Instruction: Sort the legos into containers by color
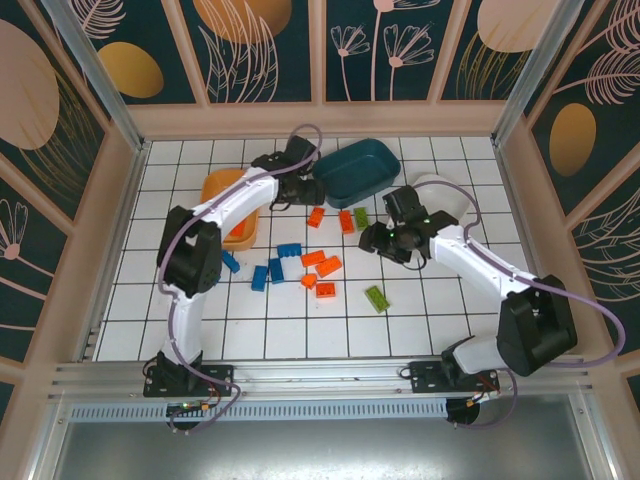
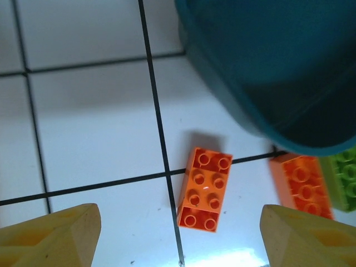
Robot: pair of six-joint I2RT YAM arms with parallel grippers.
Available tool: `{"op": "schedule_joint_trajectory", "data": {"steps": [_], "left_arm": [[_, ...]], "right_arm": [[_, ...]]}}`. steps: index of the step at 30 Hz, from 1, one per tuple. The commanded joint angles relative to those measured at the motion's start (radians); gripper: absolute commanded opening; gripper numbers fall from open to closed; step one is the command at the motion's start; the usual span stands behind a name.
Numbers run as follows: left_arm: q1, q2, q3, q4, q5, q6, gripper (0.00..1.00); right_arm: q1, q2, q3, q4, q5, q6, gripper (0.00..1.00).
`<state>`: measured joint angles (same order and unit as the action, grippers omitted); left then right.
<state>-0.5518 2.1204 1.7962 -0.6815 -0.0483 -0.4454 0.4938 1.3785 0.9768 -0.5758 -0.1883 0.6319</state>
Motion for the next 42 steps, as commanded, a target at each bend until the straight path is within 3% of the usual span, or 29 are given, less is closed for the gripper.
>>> {"op": "schedule_joint_trajectory", "data": {"steps": [1,4,23,29,32,42], "left_arm": [[-0.003,0.018,0.021,0.004,0.03,0.018,0.73],[-0.007,0.023,-0.014,0.039,0.048,0.02,0.68],[-0.029,0.155,-0.048,0.094,0.096,0.079,0.61],[-0.029,0.176,-0.043,0.093,0.092,0.083,0.43],[-0.029,0.159,-0.074,0.109,0.103,0.074,0.3],[-0.028,-0.063,-0.165,0.056,0.085,0.0,0.28]], "right_arm": [[-0.01,-0.031,-0.024,0.014,0.0,0.018,0.55],[-0.014,-0.026,-0.031,0.021,0.001,0.02,0.55],[-0.021,0.143,0.065,0.074,0.0,-0.011,0.55],[-0.019,0.184,0.086,0.091,0.0,-0.016,0.55],[-0.017,0.222,0.114,0.091,0.001,-0.032,0.55],[-0.002,0.397,0.29,0.046,0.063,-0.143,0.56]]}}
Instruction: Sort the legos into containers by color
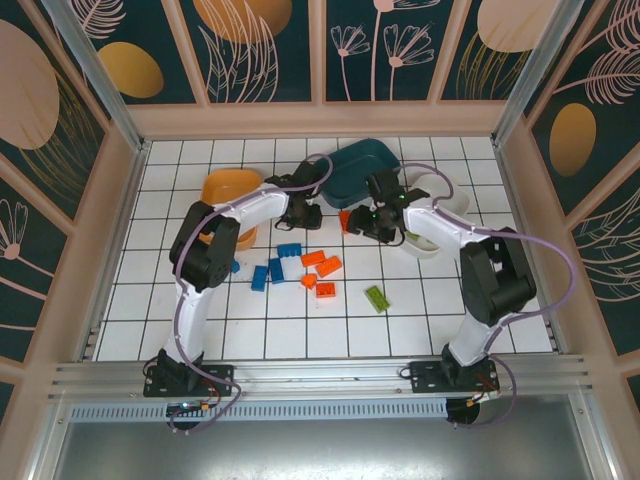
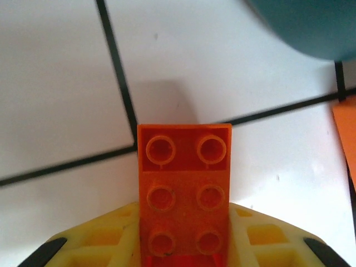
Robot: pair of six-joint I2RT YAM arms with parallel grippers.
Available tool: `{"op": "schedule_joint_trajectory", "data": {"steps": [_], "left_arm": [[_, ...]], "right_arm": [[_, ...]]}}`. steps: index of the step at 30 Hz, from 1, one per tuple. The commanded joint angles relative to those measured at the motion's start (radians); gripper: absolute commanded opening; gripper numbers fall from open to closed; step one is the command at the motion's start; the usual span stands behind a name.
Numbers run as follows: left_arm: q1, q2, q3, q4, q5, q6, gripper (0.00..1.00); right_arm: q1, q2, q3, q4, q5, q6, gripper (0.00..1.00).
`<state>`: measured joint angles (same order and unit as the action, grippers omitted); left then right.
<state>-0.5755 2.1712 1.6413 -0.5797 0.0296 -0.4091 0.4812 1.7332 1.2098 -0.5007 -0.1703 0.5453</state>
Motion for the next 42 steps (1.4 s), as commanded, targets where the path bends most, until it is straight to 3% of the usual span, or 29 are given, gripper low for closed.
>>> {"op": "schedule_joint_trajectory", "data": {"steps": [1,8,15,25,33,38,40,42], "left_arm": [[-0.004,-0.142,-0.013,-0.061,0.001,-0.039,0.28],[0.045,-0.332,-0.089,-0.144,-0.05,-0.044,0.28],[0.198,-0.451,-0.226,-0.157,-0.081,-0.042,0.29],[0.359,-0.465,-0.33,-0.133,-0.123,-0.024,0.31],[0.405,-0.415,-0.371,-0.093,-0.118,-0.004,0.32],[0.408,-0.392,-0.381,-0.068,-0.087,-0.008,0.42],[0.408,-0.383,-0.375,-0.068,-0.082,-0.011,0.54],[0.408,-0.377,-0.366,-0.072,-0.079,-0.01,0.57]], "right_arm": [[0.013,0.063,0.077,-0.033,0.05,-0.065,0.56],[0.044,0.182,0.194,-0.057,0.09,-0.106,0.56],[0.06,0.224,0.229,-0.063,0.11,-0.104,0.56],[0.09,0.236,0.226,-0.041,0.104,-0.11,0.56],[0.1,0.26,0.259,-0.065,0.133,-0.134,0.56],[0.101,0.29,0.302,-0.11,0.176,-0.146,0.56],[0.102,0.285,0.305,-0.119,0.181,-0.149,0.56],[0.103,0.278,0.303,-0.118,0.207,-0.154,0.56]]}}
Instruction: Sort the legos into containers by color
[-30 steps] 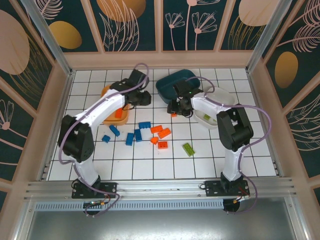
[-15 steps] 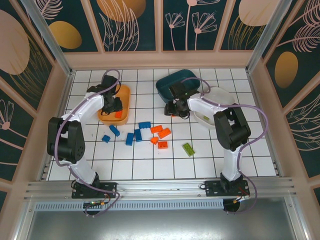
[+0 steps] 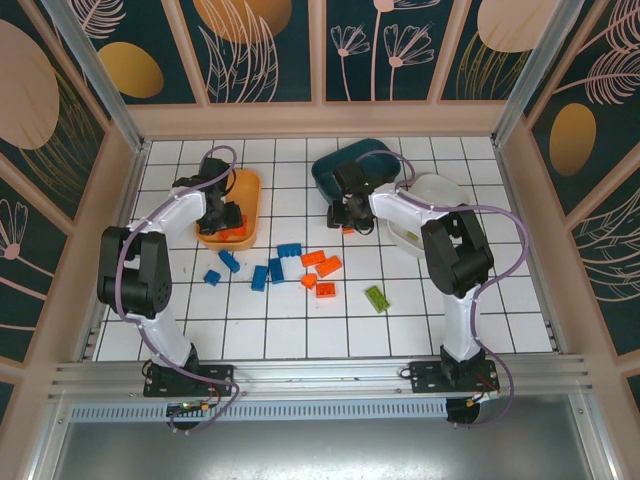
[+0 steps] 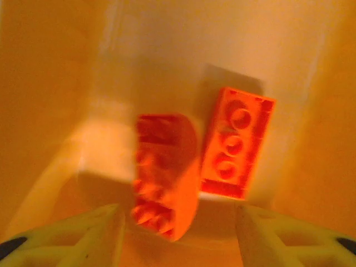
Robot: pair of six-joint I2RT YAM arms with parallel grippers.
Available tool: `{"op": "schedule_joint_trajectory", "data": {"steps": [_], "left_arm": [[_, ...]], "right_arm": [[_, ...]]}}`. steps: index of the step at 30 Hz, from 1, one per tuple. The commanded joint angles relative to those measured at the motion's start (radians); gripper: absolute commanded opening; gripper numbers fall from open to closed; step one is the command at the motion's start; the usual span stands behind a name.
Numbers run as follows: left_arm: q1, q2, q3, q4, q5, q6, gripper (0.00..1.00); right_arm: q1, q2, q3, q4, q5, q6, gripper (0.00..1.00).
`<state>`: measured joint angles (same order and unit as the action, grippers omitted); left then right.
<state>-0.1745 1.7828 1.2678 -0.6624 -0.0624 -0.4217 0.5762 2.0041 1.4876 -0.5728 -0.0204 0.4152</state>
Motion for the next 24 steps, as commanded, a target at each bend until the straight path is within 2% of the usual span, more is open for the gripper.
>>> {"op": "schedule_joint_trajectory", "data": {"steps": [1,10,24], "left_arm": [[0.007,0.011,0.014,0.007,0.015,0.002,0.58],[0.007,-0.055,0.034,-0.019,0.047,-0.011,0.6],[0.007,-0.249,-0.041,-0.033,0.13,-0.084,0.63]], "right_arm": [[0.008,0.007,0.026,-0.047,0.064,-0.028,0.56],[0.004,0.062,0.043,-0.033,0.068,-0.067,0.55],[0.02,0.131,0.066,-0.021,0.12,-0.078,0.45]]}}
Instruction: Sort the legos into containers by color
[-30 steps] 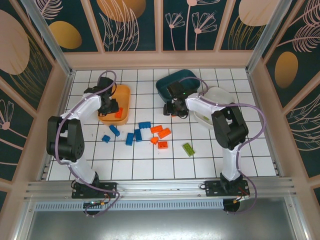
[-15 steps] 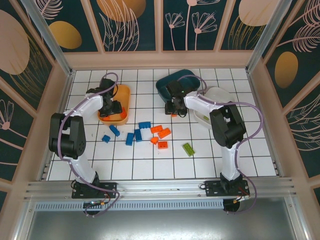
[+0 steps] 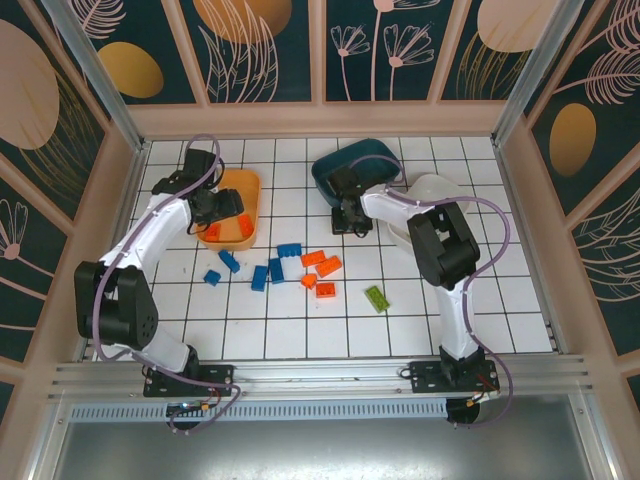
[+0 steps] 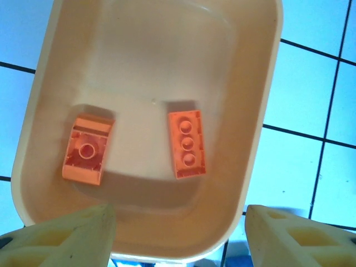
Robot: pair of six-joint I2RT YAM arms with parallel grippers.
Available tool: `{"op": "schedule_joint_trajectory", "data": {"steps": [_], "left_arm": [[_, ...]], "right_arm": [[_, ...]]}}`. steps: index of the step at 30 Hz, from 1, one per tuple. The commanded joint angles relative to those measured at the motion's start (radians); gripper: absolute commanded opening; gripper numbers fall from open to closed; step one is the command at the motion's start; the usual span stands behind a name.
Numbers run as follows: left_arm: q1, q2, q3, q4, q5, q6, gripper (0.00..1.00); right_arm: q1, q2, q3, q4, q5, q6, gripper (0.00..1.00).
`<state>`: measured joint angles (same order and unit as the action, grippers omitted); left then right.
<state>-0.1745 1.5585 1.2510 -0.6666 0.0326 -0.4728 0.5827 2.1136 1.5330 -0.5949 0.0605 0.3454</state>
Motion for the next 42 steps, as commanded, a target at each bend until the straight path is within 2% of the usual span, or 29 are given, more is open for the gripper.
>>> {"op": "schedule_joint_trajectory", "data": {"steps": [1,9,16,20,25,29,34,42], "left_arm": [[0.007,-0.034,-0.03,-0.028,0.039,-0.036,0.63],[0.008,-0.109,-0.097,0.009,0.08,-0.076,0.64],[0.008,-0.153,-0.144,0.041,0.13,-0.127,0.65],[0.007,-0.22,-0.172,0.076,0.155,-0.175,0.66],[0.007,-0.336,-0.189,0.09,0.119,-0.227,0.7],[0.007,-0.43,-0.213,0.092,0.106,-0.234,0.71],[0.007,-0.519,-0.237,0.051,0.098,-0.209,0.75],[0.007,-0.624,-0.311,-0.012,0.099,-0.213,0.79]], "right_arm": [[0.016,0.013,0.01,0.007,0.039,-0.005,0.44],[0.036,-0.115,-0.116,0.067,0.038,-0.001,0.25],[0.044,-0.248,-0.203,0.057,-0.04,0.03,0.24],[0.066,-0.361,-0.236,0.076,-0.21,0.058,0.23],[0.088,-0.417,-0.245,0.245,-0.503,0.166,0.23],[0.116,-0.339,-0.19,0.403,-0.645,0.265,0.23],[0.163,-0.17,-0.043,0.505,-0.715,0.337,0.23],[0.213,0.088,0.249,0.445,-0.73,0.36,0.23]]}}
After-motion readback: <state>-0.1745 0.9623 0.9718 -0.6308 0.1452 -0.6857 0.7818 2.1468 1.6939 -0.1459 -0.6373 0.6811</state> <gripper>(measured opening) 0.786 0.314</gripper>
